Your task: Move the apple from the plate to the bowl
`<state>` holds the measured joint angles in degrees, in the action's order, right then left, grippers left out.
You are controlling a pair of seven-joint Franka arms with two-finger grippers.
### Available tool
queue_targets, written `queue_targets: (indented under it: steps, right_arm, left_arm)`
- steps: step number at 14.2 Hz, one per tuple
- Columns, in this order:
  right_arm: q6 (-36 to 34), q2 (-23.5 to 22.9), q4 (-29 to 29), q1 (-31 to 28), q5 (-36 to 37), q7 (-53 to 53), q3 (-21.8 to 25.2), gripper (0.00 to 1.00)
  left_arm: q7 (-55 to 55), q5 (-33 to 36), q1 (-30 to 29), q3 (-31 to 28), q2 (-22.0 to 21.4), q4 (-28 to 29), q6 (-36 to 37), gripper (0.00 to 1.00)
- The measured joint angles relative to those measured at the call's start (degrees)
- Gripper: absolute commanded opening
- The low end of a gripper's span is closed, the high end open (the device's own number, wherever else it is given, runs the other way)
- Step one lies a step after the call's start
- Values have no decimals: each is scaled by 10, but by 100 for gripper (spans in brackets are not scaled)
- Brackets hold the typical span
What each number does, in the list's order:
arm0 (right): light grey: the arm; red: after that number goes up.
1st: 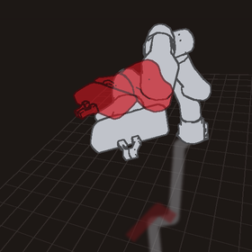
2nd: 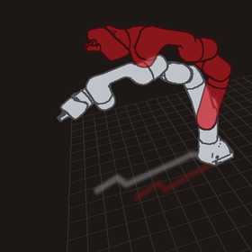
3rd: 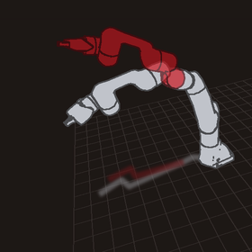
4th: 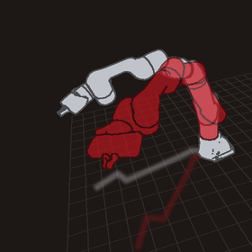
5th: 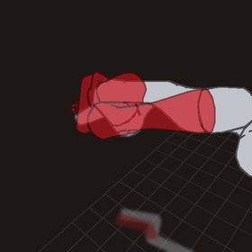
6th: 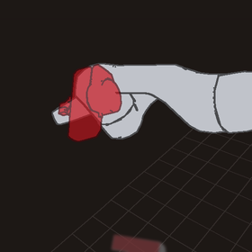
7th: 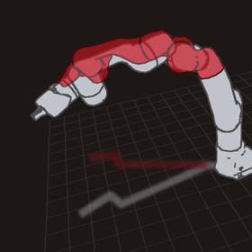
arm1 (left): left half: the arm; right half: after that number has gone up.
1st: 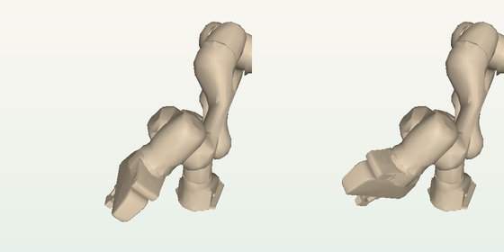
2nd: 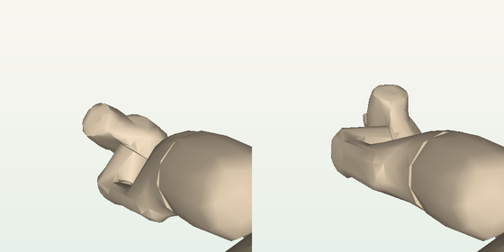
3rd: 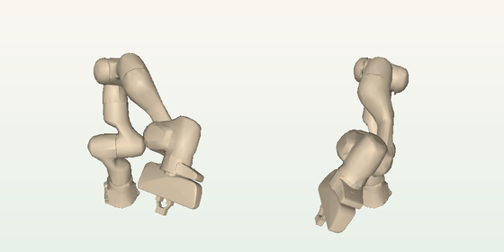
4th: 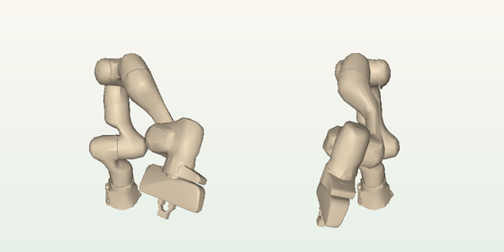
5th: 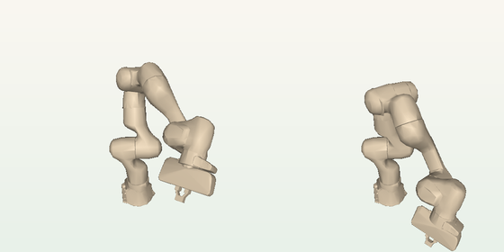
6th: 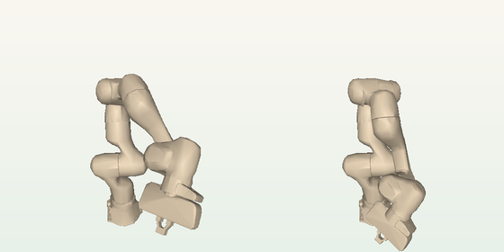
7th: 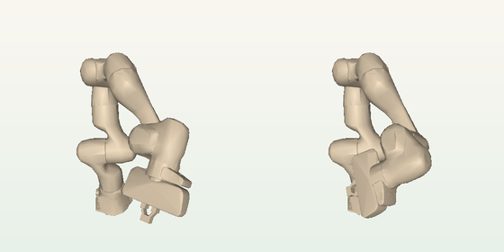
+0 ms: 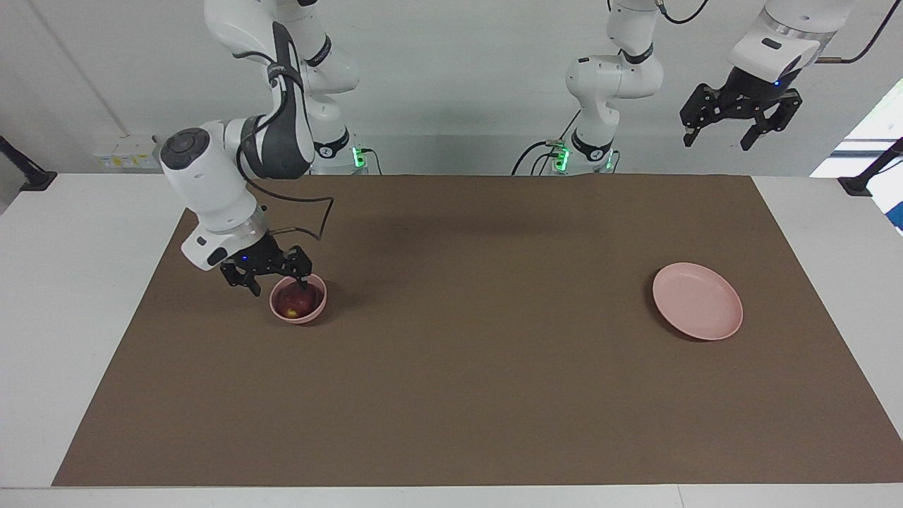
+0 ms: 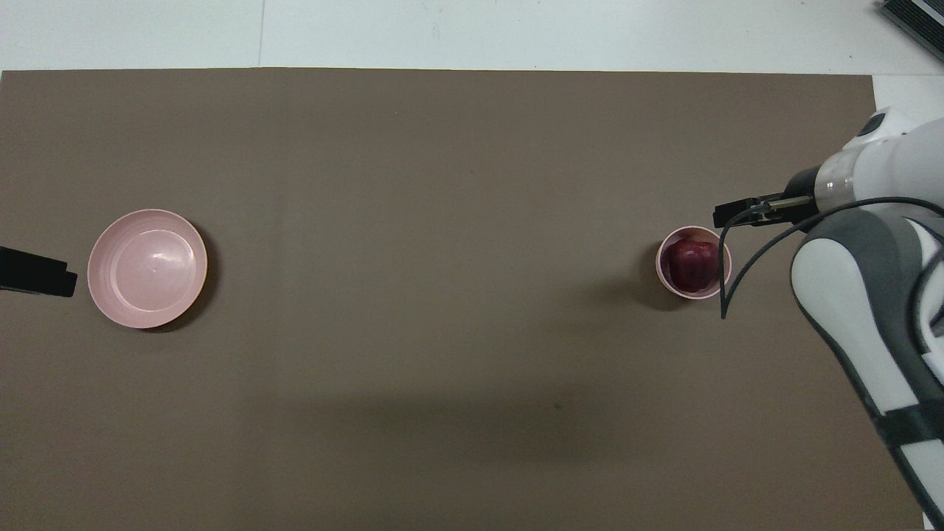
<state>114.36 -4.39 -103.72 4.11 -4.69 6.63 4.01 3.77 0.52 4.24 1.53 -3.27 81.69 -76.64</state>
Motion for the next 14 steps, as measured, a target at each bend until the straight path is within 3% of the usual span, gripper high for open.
queue_targets:
  steps: [6, 11, 14]
  right_arm:
    - [-129, 79, 50, 1, 13, -60, -2, 100]
    - [-238, 85, 134, 0, 17, -70, 0, 100]
    - [-271, 91, 140, 0, 23, -70, 1, 100]
  left_arm:
    - [0, -1, 0, 0, 0, 0, 0, 100]
    - [0, -9, -2, -2, 0, 2, -3, 100]
    - [4, -33, -16, -7, 0, 2, -5, 100]
